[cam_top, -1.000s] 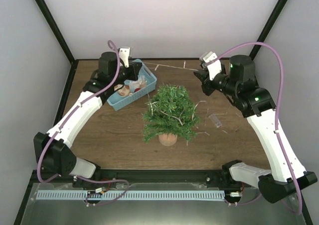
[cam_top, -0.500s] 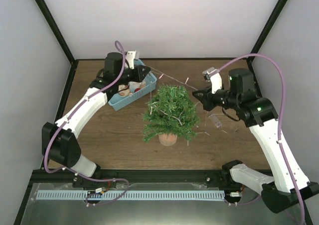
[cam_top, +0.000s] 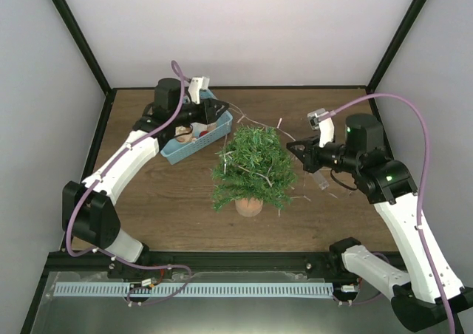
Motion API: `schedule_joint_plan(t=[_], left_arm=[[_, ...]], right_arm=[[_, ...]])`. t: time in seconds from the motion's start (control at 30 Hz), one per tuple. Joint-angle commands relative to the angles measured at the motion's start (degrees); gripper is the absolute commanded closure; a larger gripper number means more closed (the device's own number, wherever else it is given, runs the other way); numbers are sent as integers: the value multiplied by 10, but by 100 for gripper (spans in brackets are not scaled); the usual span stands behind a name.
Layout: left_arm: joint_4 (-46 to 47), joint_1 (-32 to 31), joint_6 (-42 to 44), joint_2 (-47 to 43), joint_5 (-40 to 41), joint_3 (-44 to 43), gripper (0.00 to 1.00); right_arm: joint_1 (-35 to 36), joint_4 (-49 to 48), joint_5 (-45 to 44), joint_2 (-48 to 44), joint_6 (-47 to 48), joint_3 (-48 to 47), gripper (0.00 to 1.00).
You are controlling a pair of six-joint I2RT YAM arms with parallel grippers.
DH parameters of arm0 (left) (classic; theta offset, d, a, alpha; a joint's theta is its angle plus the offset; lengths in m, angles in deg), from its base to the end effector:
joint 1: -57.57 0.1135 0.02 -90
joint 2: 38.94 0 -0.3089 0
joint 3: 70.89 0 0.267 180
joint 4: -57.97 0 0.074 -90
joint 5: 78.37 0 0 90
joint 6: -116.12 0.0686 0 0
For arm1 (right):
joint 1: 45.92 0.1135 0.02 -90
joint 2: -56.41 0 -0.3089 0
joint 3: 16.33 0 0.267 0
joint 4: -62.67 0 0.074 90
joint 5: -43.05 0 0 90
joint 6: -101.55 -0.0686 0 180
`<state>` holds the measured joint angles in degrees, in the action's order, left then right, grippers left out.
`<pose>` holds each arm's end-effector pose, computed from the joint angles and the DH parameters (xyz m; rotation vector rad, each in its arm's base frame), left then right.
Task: Decorate the small christmas tree
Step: Wrap the decoration item around the Christmas tree.
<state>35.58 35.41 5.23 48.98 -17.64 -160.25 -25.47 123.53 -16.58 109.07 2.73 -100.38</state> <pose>0.3584 -0.1822 0.3811 0.3787 1.9815 -0.9835 0.1533 0.0942 0.4326 -0.5425 2.0512 0.8593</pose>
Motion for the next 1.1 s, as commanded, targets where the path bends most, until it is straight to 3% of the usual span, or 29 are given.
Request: schedule_joint_plan(t=[0.0,0.43,0.7,1.07], left_arm=[[4,3,4,8,-84,12,63],[-48,4,57,2,-171,22,42],[-32,6,29,-22,-147,21,32],[15,6,-5,-104,-46,40,21]], right_arm=[[-1,-37,-33,-19,-34,7,99],[-1,-46,-144,-9,-39,-21,99],[-1,0,-218,-2,-38,-4,99],[-1,71,-179,-36,-30,-19,99]])
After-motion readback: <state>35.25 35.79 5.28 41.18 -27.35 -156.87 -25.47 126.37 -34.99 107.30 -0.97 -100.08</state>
